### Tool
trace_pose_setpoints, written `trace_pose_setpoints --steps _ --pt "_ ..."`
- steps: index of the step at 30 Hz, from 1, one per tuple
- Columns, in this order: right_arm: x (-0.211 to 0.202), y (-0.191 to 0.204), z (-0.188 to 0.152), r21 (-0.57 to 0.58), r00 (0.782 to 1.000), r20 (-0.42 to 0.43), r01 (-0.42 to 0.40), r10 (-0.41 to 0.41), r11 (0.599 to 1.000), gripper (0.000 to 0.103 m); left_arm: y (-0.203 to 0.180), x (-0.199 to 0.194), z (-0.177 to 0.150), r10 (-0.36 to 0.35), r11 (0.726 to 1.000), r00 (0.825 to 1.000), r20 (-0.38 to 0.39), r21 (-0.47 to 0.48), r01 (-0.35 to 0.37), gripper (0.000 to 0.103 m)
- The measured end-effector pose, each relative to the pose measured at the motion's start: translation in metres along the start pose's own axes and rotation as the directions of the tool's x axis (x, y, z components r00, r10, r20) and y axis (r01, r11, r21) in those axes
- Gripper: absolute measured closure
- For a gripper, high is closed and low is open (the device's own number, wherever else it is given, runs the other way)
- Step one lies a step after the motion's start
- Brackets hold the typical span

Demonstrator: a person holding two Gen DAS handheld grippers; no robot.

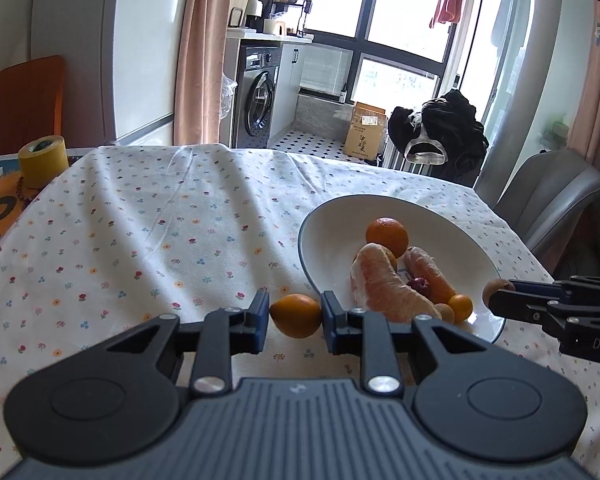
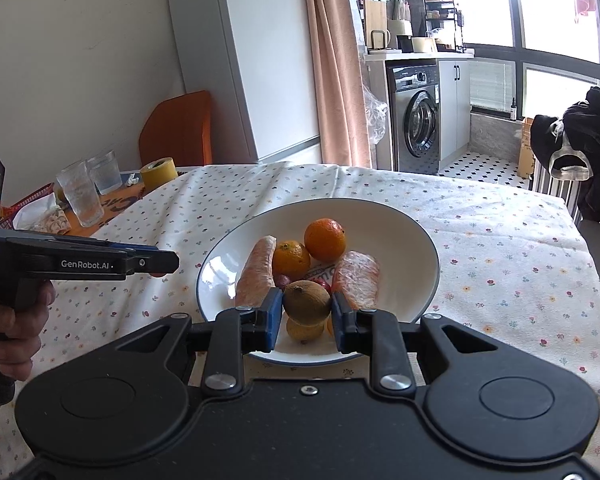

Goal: Organize fruits
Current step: 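Drop the kiwi in the bowl with the right gripper while the left drops the tangerine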

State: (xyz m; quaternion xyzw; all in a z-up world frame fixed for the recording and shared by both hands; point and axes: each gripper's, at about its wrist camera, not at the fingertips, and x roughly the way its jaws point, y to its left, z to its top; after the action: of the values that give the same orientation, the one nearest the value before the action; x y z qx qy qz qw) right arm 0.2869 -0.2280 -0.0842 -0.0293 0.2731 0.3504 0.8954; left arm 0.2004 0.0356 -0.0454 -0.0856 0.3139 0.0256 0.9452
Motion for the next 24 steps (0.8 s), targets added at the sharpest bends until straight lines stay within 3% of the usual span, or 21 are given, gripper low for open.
trace_pose_setpoints --steps 15,24 --pt "0.011 -0.032 0.010 0.039 1.000 0.008 0.027 -0.027 0.999 0.079 -0.026 0.035 0.029 -0.018 0.999 1.000 -0.008 0.047 0.019 0.077" --pt "0.024 -0.046 0.016 0.064 0.999 0.006 0.031 -0.032 0.997 0.078 -0.026 0.051 0.046 -0.029 1.000 1.000 0.008 -0.009 0.029 0.073"
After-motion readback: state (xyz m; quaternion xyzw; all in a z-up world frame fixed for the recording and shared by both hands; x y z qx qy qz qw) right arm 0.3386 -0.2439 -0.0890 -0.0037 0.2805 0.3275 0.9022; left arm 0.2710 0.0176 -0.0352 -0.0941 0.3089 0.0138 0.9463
